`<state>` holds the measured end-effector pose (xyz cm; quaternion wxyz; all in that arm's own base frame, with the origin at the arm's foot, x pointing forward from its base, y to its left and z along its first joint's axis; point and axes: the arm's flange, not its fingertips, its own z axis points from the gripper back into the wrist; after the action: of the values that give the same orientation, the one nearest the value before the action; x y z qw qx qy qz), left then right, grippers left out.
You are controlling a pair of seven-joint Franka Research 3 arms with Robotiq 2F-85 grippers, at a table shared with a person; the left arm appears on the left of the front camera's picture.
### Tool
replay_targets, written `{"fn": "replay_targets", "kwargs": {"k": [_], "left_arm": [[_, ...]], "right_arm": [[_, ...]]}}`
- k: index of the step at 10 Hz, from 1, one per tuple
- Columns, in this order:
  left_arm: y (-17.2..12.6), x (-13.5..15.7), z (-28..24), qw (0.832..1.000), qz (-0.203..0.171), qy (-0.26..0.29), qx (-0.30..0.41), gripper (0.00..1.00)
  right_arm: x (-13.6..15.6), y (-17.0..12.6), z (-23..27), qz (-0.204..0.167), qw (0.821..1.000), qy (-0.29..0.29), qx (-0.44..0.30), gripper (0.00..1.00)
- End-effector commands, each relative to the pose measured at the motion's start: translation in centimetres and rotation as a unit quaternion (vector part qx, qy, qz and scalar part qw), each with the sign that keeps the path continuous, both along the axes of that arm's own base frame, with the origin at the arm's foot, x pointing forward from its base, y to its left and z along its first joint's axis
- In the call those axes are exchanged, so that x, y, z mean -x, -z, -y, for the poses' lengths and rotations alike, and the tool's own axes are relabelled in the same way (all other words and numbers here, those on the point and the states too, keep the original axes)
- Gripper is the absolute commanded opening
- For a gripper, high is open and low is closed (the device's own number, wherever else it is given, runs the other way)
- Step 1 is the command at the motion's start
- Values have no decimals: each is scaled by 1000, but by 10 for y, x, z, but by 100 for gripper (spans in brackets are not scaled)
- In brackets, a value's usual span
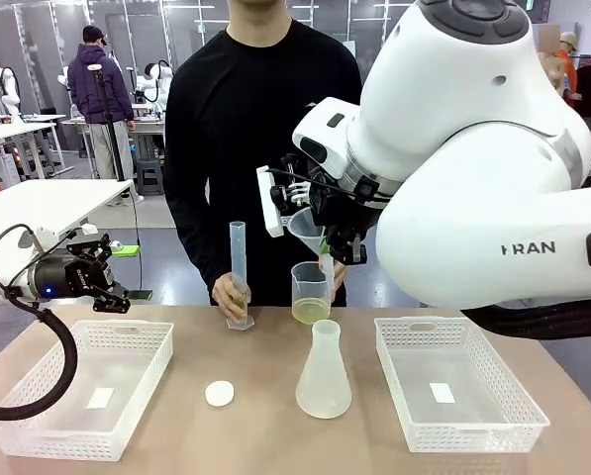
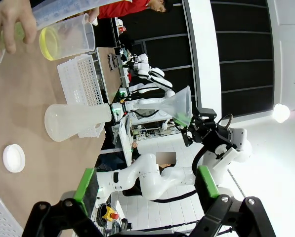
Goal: Prepare the solutions needed for the experiment.
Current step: Pick up the Plastic Funnel and insert it into the Big flask.
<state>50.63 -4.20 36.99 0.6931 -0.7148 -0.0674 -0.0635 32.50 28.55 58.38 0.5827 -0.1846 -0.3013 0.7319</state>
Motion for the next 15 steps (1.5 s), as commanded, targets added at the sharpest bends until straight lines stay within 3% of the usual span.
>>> {"fn": "replay_targets", "kwargs": {"k": [1,2,6,7,15], "left_arm": [[-3,0,0,1000,3,1,-2,100],[-3,0,0,1000,3,1,-2,100],[-3,0,0,1000,3,1,-2,100],[-3,0,0,1000,3,1,-2,100],[-3,0,0,1000,3,1,-2,100]], "right_arm": [[7,0,10,-2,1000,-23,-16,6],[8,0,10,11,1000,-2,-1,6],[6,-2,1,-1,1000,-5,-4,6],[4,3,3,8,1000,-8,-7,6],[-1,43,12,-21,998,23,-45,6]]}}
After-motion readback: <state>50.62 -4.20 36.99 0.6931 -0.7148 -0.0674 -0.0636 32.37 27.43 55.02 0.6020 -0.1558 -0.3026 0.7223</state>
